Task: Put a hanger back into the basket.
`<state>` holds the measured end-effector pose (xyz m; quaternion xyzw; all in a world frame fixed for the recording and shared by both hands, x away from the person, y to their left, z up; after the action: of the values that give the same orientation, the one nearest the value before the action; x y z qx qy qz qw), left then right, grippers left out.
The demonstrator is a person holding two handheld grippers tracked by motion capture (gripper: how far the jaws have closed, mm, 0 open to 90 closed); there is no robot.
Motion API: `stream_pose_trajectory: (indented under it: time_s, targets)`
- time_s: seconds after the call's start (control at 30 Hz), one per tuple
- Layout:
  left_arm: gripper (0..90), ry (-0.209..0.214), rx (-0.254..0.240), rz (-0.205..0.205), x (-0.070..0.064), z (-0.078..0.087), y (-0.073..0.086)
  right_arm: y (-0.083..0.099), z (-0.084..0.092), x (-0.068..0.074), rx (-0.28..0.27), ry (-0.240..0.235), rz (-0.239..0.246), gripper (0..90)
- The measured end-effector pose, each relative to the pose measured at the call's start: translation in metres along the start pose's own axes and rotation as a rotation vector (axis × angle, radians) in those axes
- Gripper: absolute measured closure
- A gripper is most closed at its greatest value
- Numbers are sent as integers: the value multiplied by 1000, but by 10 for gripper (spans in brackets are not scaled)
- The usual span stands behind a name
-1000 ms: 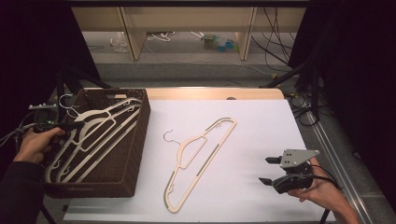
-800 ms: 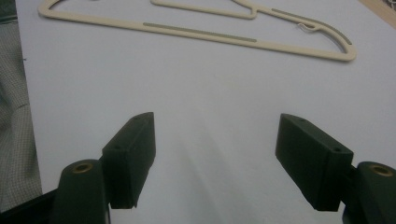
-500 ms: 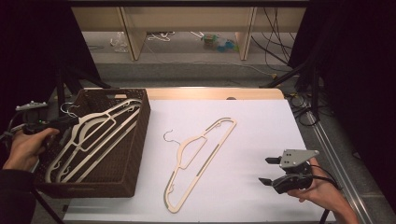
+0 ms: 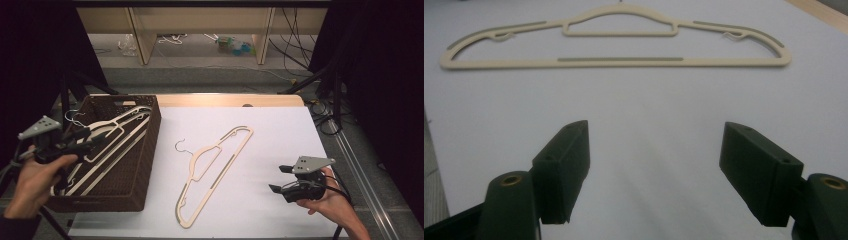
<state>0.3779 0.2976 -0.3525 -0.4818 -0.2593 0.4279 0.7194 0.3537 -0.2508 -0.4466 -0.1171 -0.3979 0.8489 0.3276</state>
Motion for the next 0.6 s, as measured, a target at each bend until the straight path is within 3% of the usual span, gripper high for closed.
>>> stream_pose_trajectory:
  time_s: [0.03,0.07,0.17,0.2,0.23,0.27,0.3,0.4,0.47,0.53,0.6]
  targets:
    - [342,43,-6,-14,-23,-4,1,-2,-3,2,-2,12,-23,281]
    - [342,43,-6,-14,-23,-4,1,-2,-3,2,-2,12,-23,281]
    - [343,118,-38,-46,-62,-13,2,-4,-7,7,-8,12,-26,281]
    - [343,137,-33,-54,-73,-16,3,-4,-7,7,-8,12,-26,281]
    - [342,149,-5,-91,-93,-24,7,-5,-8,8,-8,13,-24,281]
    - [339,149,-5,-91,-93,-24,7,-5,-8,8,-8,13,-24,281]
    - [339,169,15,-117,-103,-29,10,-5,-9,8,-8,14,-24,280]
    - [333,197,33,-114,-123,-42,17,-3,-10,9,-10,7,-24,281]
    - [332,227,64,-144,-138,-52,23,-3,-10,9,-11,8,-27,281]
    - [331,261,85,-124,-148,-60,28,-3,-11,10,-15,8,-26,280]
    - [329,278,120,-150,-160,-73,36,-2,-11,10,-11,2,-28,280]
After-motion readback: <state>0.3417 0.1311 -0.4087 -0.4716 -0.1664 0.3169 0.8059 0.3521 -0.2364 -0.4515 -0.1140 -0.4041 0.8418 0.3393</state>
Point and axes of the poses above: each handheld gripper's, and its own axes: z roughly backward along the jaws, y roughly out of its underside, x roughly to its left, the point moved 5 cm from there along -z, roughly forward along the jaws, and after that the axes turned 8 degrees about -z, right-handed, at the moved point
